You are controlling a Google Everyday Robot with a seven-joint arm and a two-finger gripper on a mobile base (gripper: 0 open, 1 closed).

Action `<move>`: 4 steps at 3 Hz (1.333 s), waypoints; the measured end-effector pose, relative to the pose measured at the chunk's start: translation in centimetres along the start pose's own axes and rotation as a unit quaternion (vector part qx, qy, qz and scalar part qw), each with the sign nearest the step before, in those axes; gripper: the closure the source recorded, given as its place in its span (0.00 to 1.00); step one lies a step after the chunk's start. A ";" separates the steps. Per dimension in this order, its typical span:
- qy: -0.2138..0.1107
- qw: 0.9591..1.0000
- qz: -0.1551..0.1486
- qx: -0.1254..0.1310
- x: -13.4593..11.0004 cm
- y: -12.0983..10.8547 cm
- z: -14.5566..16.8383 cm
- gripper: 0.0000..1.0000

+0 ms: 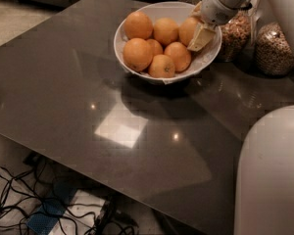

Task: Pick orange from white bowl

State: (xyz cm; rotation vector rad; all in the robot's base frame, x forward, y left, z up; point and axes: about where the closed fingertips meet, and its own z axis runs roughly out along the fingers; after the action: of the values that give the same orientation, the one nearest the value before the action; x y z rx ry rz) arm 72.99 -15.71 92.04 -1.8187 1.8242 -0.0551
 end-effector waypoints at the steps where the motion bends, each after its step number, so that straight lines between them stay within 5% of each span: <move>1: -0.040 0.999 0.000 0.001 -0.7 0.0 -1.3 1.00; 3: -0.128 0.992 0.007 -0.011 -2.8 0.7 -5.4 1.00; 4: -0.124 0.991 0.015 -0.048 -2.9 2.5 -5.7 1.00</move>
Offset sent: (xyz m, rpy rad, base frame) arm -0.0252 -0.0044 0.0767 0.2982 -0.0027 0.1169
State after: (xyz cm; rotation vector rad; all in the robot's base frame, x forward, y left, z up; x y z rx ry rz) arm 68.16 -14.83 96.82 -1.7746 1.7019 0.2633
